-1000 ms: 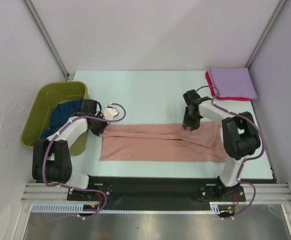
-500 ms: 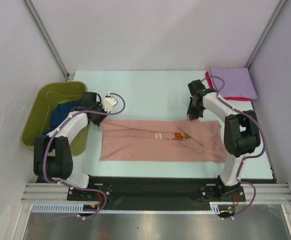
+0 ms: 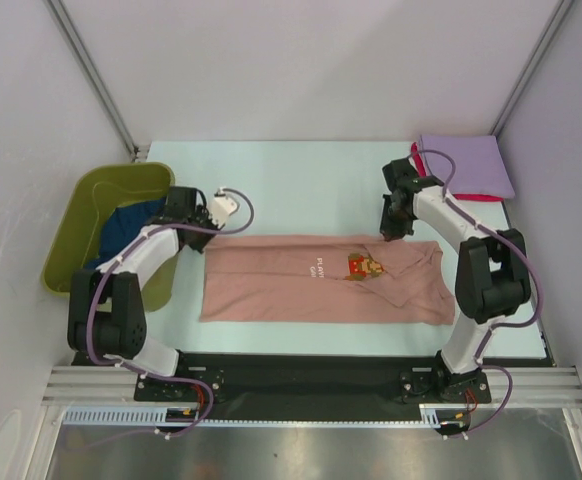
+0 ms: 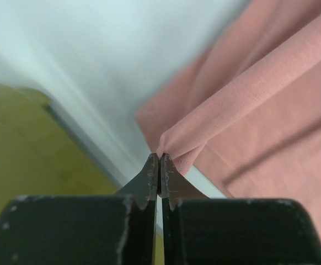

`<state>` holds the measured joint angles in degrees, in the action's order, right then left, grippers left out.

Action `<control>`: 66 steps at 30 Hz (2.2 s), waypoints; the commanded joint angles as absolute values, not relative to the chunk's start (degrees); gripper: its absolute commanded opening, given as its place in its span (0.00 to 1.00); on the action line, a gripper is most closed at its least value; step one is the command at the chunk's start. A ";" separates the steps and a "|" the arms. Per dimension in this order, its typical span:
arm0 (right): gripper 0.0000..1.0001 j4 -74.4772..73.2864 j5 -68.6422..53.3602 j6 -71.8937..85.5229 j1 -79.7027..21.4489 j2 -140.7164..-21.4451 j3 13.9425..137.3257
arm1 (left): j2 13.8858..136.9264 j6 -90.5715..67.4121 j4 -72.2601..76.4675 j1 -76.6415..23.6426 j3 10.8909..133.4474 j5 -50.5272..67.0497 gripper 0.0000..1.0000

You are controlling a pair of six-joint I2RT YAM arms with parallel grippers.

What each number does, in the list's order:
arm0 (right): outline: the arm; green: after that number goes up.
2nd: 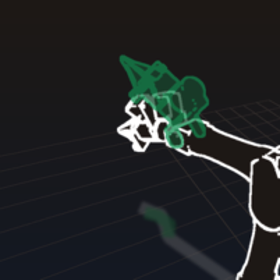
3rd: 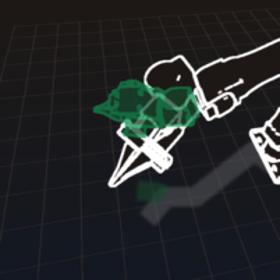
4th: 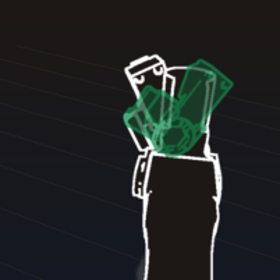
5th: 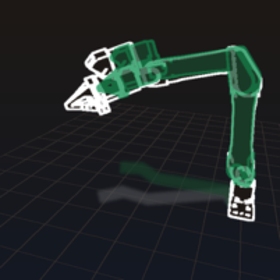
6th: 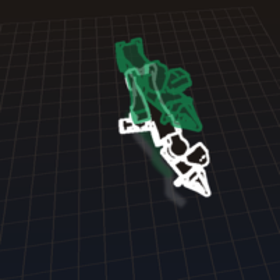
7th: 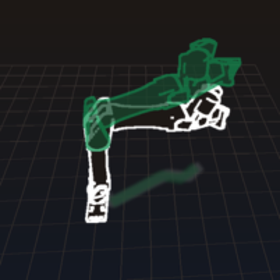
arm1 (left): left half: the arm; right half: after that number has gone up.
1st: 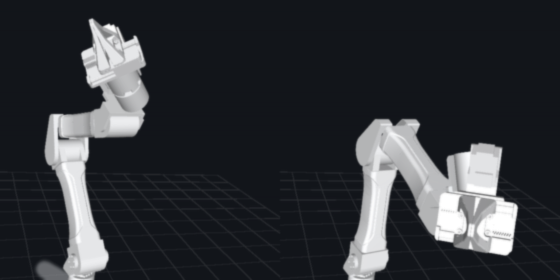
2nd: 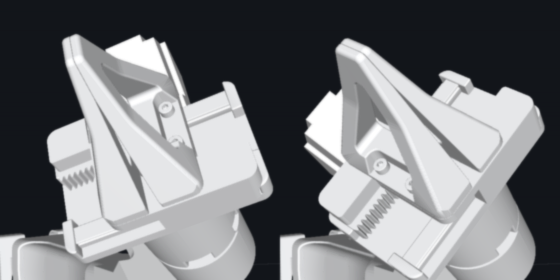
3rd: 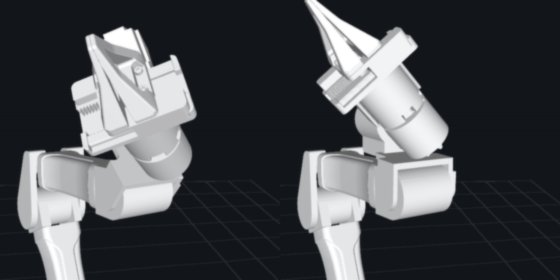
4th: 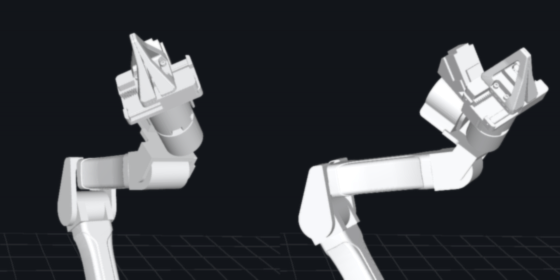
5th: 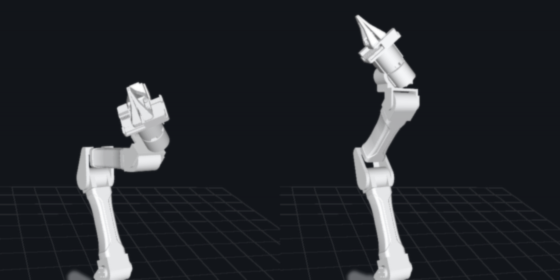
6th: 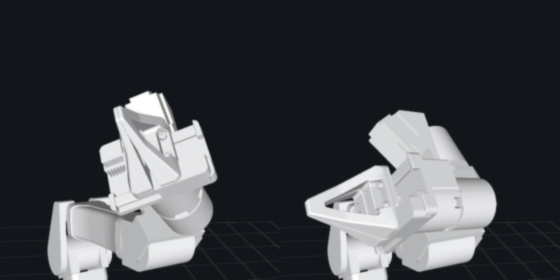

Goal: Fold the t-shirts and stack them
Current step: Fold the tshirt

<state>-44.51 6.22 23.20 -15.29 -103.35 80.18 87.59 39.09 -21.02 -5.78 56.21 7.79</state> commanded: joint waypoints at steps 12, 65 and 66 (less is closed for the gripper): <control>0.00 -51.67 -0.36 19.25 -21.96 -92.82 69.61 | 81.12 49.30 -24.08 -6.06 44.73 6.77 0.10; 0.50 -29.09 -24.79 30.76 13.45 -93.87 55.11 | 125.95 25.22 -20.56 -61.96 100.55 18.28 0.41; 0.50 -28.83 -24.79 30.94 13.19 -93.95 54.93 | 125.77 25.57 -21.09 -61.96 99.59 17.93 0.38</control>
<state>-30.94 -23.46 30.24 13.91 -94.28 55.13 125.99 26.30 -20.49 -61.91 98.08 15.92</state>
